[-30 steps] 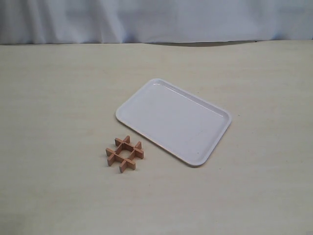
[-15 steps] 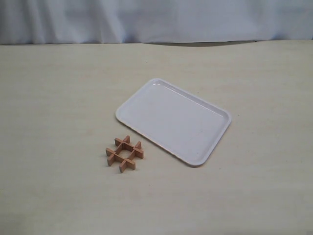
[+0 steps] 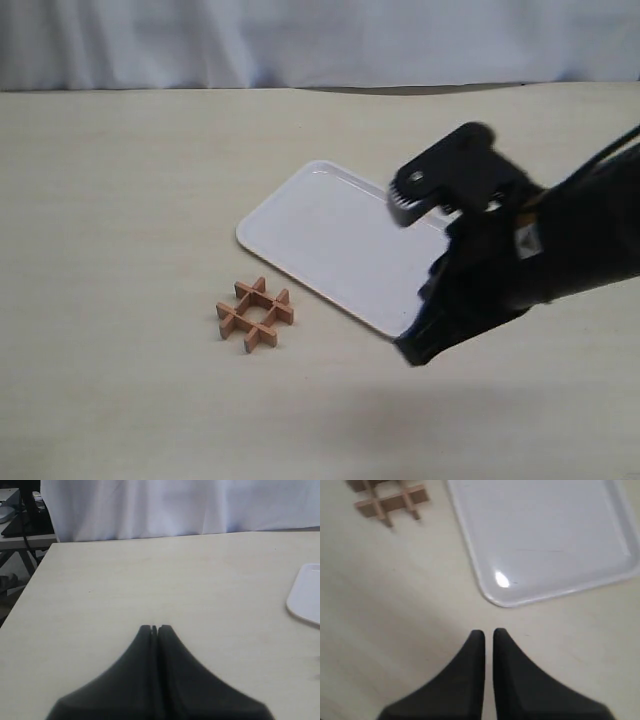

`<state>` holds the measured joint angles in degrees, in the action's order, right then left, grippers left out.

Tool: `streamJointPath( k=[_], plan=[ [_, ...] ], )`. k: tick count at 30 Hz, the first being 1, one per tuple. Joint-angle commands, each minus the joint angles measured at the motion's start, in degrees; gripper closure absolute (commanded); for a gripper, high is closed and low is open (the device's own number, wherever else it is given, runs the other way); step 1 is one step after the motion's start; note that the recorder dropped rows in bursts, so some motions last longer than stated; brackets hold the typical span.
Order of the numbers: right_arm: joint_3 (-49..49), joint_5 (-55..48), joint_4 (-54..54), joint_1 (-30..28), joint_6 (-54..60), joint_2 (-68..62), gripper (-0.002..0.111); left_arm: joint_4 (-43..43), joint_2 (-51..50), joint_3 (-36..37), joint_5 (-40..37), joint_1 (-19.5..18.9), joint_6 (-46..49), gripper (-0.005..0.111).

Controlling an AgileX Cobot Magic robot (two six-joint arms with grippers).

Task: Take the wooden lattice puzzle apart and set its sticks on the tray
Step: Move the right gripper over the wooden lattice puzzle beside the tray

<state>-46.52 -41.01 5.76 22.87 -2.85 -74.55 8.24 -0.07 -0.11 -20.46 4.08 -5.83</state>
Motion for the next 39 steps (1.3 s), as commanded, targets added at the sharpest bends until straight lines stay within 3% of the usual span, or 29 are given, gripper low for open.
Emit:
streamJointPath(
  k=[1,6,16,24,39],
  plan=[
    [-2.18,4.07,-2.15,8.33,0.78,-8.69,0.102,0.09,0.07,0.11,0.51,0.29,-0.08,0.107],
    [-6.29,4.68,-2.05,13.16,0.78,-16.67,0.102,0.09,0.07,0.11,0.51,0.29,-0.08,0.107],
    [-12.49,6.65,-3.56,13.30,3.57,-23.86,0.101,0.09,0.07,0.11,0.51,0.29,-0.08,0.107],
    [-21.73,0.25,-3.18,13.18,10.87,-29.62,0.069,0.09,0.07,0.11,0.51,0.29,-0.08,0.107],
    [-22.79,4.20,-8.17,9.64,12.73,-35.88,0.070,0.09,0.07,0.11,0.51,0.29,-0.08,0.107]
  ],
)
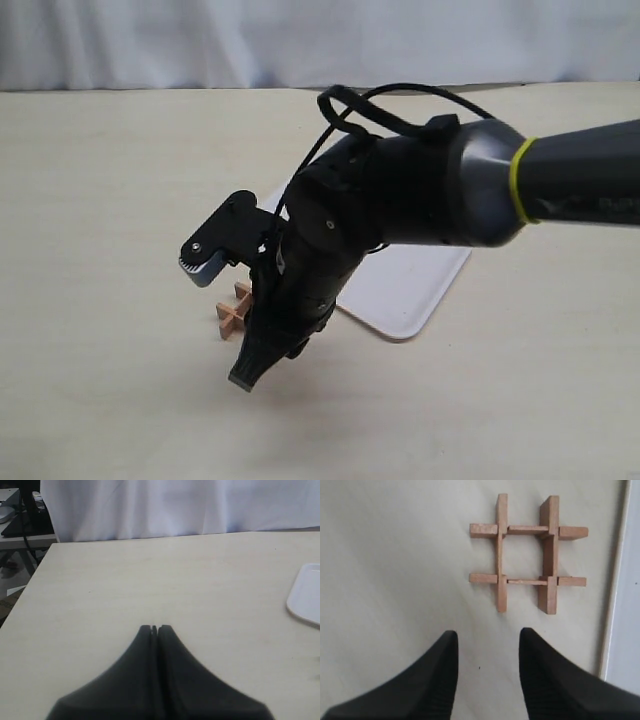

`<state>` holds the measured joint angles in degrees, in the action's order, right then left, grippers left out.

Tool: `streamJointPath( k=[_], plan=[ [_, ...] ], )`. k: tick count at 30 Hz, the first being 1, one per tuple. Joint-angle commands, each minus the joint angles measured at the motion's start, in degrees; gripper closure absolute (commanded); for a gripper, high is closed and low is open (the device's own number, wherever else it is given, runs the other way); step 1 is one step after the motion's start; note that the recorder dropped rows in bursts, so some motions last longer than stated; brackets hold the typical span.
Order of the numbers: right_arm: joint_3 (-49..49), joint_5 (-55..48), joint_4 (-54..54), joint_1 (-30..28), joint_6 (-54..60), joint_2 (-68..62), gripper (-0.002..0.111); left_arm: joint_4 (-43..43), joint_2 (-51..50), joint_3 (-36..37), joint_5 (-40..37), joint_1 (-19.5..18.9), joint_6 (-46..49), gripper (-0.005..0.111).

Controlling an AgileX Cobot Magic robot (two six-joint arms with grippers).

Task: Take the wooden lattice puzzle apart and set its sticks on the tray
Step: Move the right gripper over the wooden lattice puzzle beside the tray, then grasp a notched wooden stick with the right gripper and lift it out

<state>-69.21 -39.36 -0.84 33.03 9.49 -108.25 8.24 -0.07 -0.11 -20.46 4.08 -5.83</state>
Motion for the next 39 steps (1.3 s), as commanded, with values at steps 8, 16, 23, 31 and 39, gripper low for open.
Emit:
streamJointPath(
  k=[8,16,23,31,39],
  plan=[
    [-0.10,9.06,-1.91,-0.40,0.38,-5.89,0.070,0.09,0.07,0.11,0.51,0.29,-0.08,0.107],
    [-0.10,10.95,0.84,-0.40,0.26,-7.67,0.070,0.09,0.07,0.11,0.51,0.29,-0.08,0.107],
    [-0.10,11.45,3.53,-0.40,0.37,-7.67,0.088,0.09,0.07,0.11,0.51,0.29,-0.08,0.107],
    [-0.10,12.12,3.68,-0.40,0.37,-7.56,0.104,0.09,0.07,0.11,0.51,0.29,-0.08,0.107],
    [-0.10,11.46,3.03,-0.29,0.37,-3.30,0.104,0.09,0.07,0.11,0.51,0.29,-0.08,0.107]
  ],
)
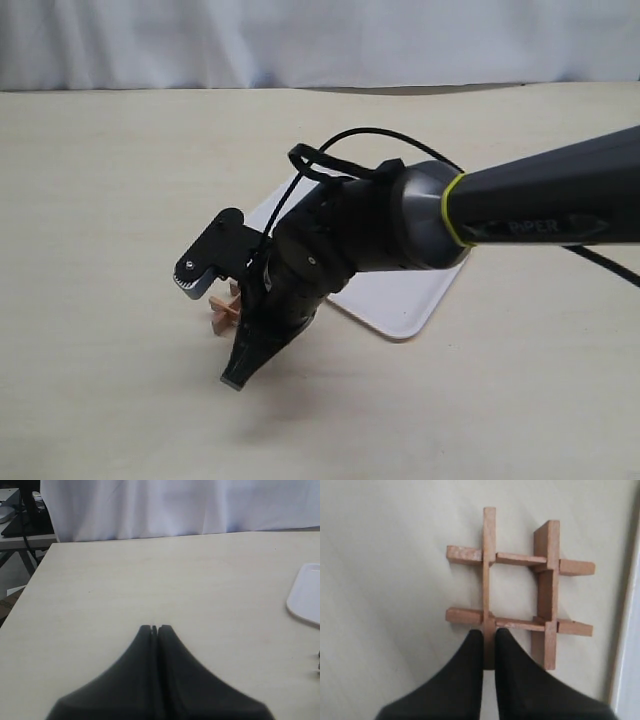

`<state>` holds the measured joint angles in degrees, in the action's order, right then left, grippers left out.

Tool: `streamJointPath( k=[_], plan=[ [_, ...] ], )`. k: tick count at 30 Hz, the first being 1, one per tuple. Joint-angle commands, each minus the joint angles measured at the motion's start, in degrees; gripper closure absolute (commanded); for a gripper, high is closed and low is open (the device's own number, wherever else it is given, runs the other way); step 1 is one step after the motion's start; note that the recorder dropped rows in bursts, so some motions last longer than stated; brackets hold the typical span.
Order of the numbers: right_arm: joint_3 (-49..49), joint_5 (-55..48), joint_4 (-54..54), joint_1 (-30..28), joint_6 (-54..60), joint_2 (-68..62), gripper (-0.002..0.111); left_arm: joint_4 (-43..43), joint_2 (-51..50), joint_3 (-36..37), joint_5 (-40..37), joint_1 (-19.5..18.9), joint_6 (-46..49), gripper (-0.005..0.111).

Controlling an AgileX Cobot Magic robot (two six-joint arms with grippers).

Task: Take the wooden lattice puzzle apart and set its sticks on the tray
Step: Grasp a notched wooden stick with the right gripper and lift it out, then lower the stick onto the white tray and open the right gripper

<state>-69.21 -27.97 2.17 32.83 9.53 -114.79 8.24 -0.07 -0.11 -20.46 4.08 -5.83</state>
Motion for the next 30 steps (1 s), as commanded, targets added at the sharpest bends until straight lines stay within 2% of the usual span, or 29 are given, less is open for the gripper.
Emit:
streamJointPath(
  k=[1,10,14,22,26,30],
  plan=[
    [-0.10,-0.18,0.02,-0.09,0.33,4.22,0.104,0.09,0.07,0.11,0.51,0.29,-0.08,0.107],
    [-0.10,-0.33,4.60,-1.18,-0.21,13.31,0.104,0.09,0.07,0.11,0.51,0.29,-0.08,0.107],
    [-0.10,-0.18,7.74,-5.99,-3.32,13.29,0.104,0.09,0.07,0.11,0.51,0.29,-0.08,0.107],
    [0.91,1.00,7.36,-18.41,-7.39,6.87,0.104,0.09,0.07,0.11,0.51,0.29,-0.08,0.107],
    [0.91,0.14,7.36,-21.99,-12.10,5.36,0.104,0.09,0.07,0.11,0.51,0.29,-0.08,0.107],
    [0.91,-0.82,7.36,-22.71,-12.21,4.24,0.104,0.09,0.07,0.11,0.51,0.29,-0.08,0.107]
  ],
)
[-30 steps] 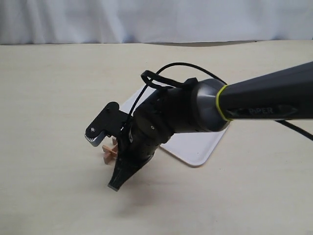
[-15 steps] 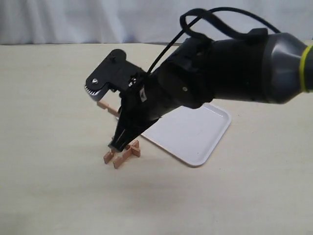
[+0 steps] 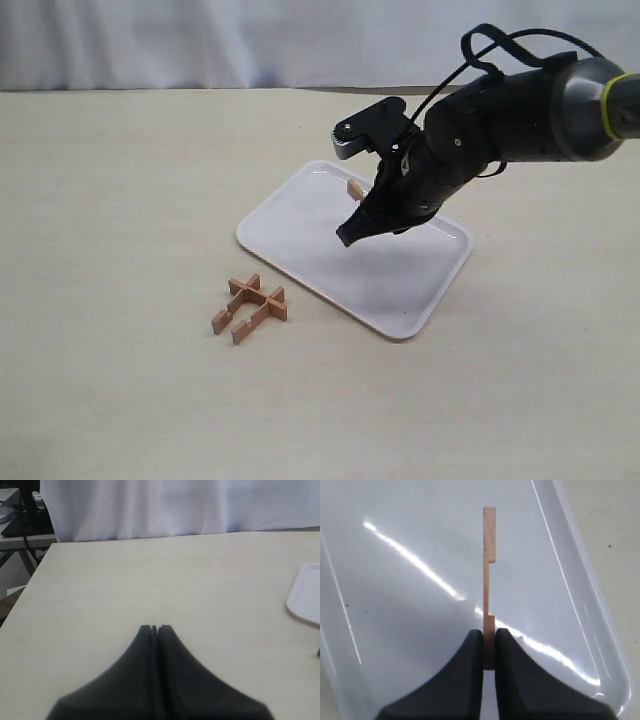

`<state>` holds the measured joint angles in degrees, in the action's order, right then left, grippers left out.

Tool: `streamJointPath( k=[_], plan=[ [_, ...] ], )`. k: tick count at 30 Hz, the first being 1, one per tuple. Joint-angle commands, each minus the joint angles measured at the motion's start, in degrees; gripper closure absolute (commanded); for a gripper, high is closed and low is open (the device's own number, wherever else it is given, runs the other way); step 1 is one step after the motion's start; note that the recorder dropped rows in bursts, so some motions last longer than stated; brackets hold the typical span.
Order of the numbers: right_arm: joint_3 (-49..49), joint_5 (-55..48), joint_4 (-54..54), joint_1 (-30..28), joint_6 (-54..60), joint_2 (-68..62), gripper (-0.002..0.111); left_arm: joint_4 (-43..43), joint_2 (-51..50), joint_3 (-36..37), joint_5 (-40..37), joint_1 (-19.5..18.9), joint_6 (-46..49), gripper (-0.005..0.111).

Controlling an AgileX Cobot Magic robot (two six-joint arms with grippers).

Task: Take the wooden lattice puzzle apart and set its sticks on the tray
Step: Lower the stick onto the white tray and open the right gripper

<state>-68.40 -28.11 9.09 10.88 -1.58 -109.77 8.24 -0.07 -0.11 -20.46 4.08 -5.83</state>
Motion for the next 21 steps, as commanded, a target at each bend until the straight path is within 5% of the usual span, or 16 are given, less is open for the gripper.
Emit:
streamJointPath(
  k=[1,5,12,21],
  plan=[
    [0.10,-0.95,0.45,-0.76,-1.10,-1.08,0.104,0.09,0.07,0.11,0.51,0.29,-0.08,0.107],
    [0.10,-1.50,0.45,-0.76,-1.23,-2.06,0.098,0.09,0.07,0.11,0.51,0.29,-0.08,0.107],
    [0.10,-2.32,-1.02,-0.76,-1.23,-0.76,0.053,0.09,0.07,0.11,0.51,0.29,-0.08,0.107],
    [-0.53,-6.35,-17.45,1.24,13.96,4.23,0.059,0.09,0.07,0.11,0.51,0.29,-0.08,0.107]
  ],
)
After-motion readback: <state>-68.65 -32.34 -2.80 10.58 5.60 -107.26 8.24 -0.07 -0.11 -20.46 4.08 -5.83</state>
